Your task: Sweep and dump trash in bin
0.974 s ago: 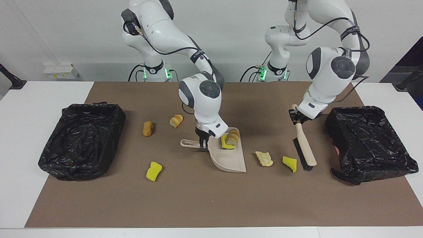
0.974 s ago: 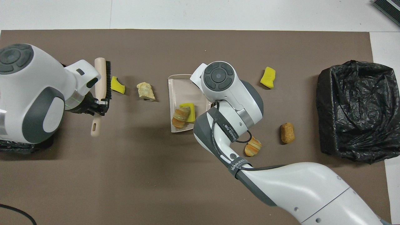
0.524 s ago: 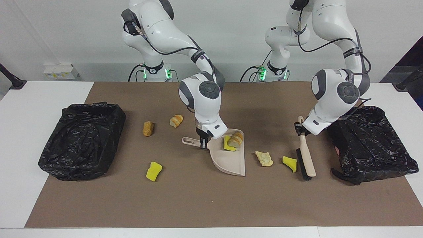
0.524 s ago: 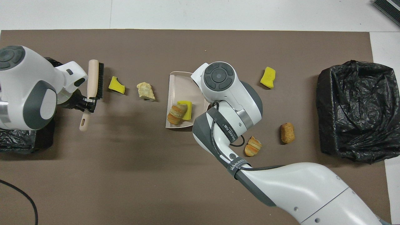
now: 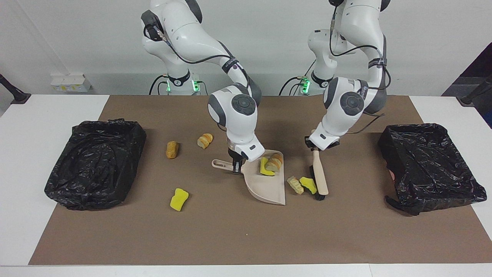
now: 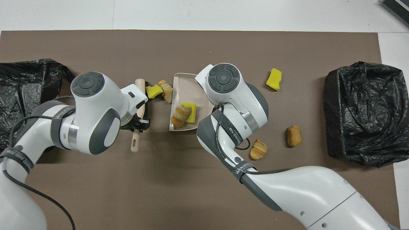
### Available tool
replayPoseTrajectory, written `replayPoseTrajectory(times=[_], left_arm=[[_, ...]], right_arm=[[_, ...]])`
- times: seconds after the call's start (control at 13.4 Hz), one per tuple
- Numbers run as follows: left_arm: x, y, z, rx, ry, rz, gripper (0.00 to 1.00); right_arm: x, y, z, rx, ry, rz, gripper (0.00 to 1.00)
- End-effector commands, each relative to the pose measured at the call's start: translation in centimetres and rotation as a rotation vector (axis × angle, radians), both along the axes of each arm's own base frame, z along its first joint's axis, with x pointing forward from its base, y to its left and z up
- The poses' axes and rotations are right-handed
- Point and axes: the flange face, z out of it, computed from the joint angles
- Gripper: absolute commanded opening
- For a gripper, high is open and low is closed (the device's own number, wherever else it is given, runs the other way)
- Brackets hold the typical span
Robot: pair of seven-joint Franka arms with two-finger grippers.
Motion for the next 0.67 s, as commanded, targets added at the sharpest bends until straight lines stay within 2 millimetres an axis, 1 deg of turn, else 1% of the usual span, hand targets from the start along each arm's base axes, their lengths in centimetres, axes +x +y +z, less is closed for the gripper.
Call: replayPoseTrajectory(times=[0.0,0.15,0.22,0.3,0.37,0.52,0.6], left_arm=[[-3.3,-5.0,1.1,-0.005,-0.025,-0.009,0.00],[-4.3,-7.6,1.9,-0.013,-0.031,-0.042,0.00],[-4.4,-8.4,2.2,-0.035,-0.025,-0.037,0.00],[-4.1,-8.8,3.2,-0.051,-0.021,-0.035,0.00],[-4.2,-8.3,4.4,-0.043,0.010,-0.056,0.00],[-4.4,-7.8,7.1,-0.050,0.013,-0.097,0.00],[-4.3,-7.6,7.4,-0.053,0.011,-0.088,0.00]], right_arm=[[-0.7,-0.1,0.6,0.013,-0.002,-0.009,0.00],[-0.7,0.1,0.7,0.020,-0.009,-0.005,0.00],[-0.6,0.0,0.7,0.020,-0.009,-0.006,0.00],[-0.6,0.0,0.7,0.020,-0.009,-0.004,0.00],[-0.6,-0.1,0.7,0.018,-0.007,0.002,0.00],[-0.3,-0.6,0.7,0.018,-0.007,0.012,0.00],[-0.1,-0.8,0.7,0.019,-0.010,0.022,0.00]])
